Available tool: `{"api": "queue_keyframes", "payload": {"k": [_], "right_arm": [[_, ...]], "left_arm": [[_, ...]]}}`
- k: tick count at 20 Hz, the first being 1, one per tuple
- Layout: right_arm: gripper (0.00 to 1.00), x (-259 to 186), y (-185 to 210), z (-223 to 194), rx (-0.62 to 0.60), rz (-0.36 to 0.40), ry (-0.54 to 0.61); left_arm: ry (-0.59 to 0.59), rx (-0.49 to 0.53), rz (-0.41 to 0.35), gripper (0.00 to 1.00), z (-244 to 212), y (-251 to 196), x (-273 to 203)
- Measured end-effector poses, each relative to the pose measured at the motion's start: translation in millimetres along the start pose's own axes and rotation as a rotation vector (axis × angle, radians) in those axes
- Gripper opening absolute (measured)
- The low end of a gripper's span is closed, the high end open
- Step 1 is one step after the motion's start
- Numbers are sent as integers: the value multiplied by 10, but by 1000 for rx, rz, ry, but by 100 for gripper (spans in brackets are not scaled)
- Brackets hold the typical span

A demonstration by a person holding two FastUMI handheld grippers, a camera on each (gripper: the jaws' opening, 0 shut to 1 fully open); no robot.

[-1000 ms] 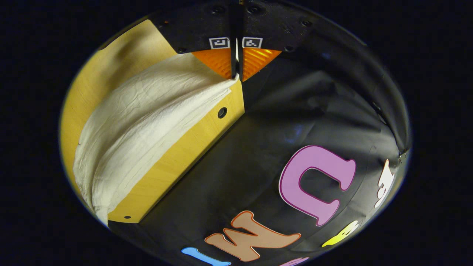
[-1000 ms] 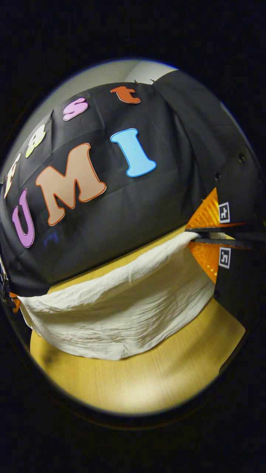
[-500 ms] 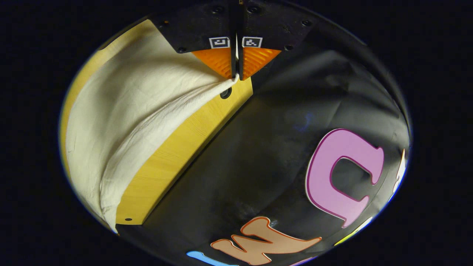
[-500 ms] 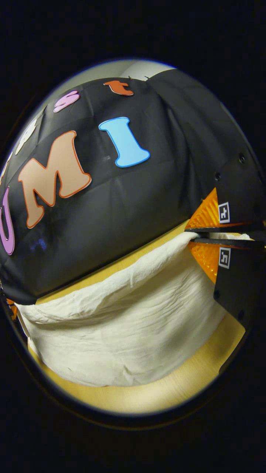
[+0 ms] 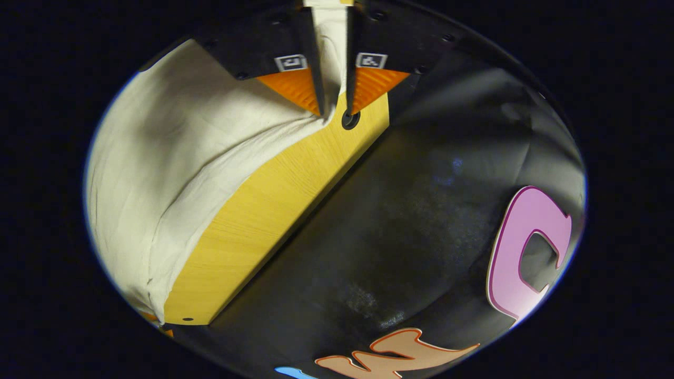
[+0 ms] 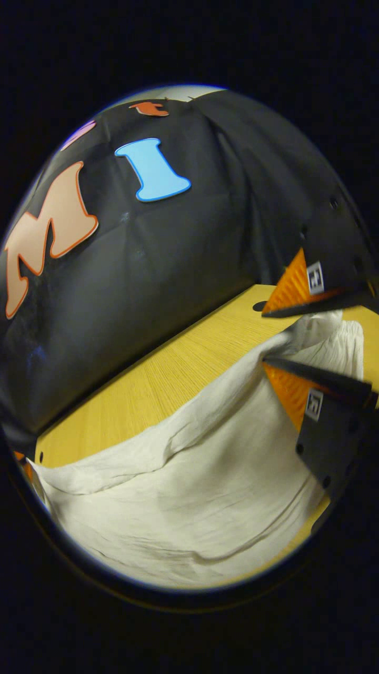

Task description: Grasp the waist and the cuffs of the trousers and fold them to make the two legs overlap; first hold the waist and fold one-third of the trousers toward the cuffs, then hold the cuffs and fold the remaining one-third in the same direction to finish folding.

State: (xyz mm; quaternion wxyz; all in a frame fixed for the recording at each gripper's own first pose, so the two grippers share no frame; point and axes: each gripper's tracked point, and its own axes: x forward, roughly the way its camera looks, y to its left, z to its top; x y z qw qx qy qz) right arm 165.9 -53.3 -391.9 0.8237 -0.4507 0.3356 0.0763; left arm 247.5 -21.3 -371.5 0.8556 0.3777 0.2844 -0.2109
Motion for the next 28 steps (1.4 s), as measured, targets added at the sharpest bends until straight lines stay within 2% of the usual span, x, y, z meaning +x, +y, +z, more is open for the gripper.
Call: {"api": "queue_keyframes", "payload": {"k": [1, 2, 3, 6, 10, 12, 14, 17, 21, 22, 25, 26, 28], "right_arm": [[72, -74, -57, -21, 30, -22, 3], [97, -160, -133, -1, 66, -38, 6], [98, -209, -202, 14, 100, -53, 6], [98, -463, -386, -66, 252, -92, 6], [100, -638, -517, -310, 537, -72, 29], [97, -681, -574, -495, 679, -53, 47], [100, -697, -633, -679, 789, -44, 76], [98, -642, -536, -918, 927, -6, 114], [100, -532, -388, -1172, 1044, 25, 154], [98, -520, -350, -1241, 1078, 38, 173], [100, -457, -173, -1437, 1222, 91, 250], [95, -448, -121, -1503, 1263, 103, 275], [96, -385, -31, -1601, 1329, 127, 299]], "left_arm": [[-18, -34, -28, 48, 61, -58, -33], [-34, -52, -18, 72, 64, -42, -6], [-48, -79, -5, 95, 151, -22, -98], [-112, -203, 13, 95, 445, -10, -441], [-245, -420, -22, 95, 944, -84, -1076], [-293, -472, -43, 96, 1134, -224, -1378], [-318, -488, -44, 95, 1292, -308, -1625], [-354, -501, -58, 95, 1625, -473, -1964], [-371, -497, -74, 95, 1916, -699, -2209], [-371, -501, -77, 95, 1965, -750, -2259], [-364, -492, -73, 95, 2096, -892, -2378], [-358, -481, -69, 95, 2116, -940, -2420], [-352, -459, -56, 95, 2156, -991, -2494]]}}
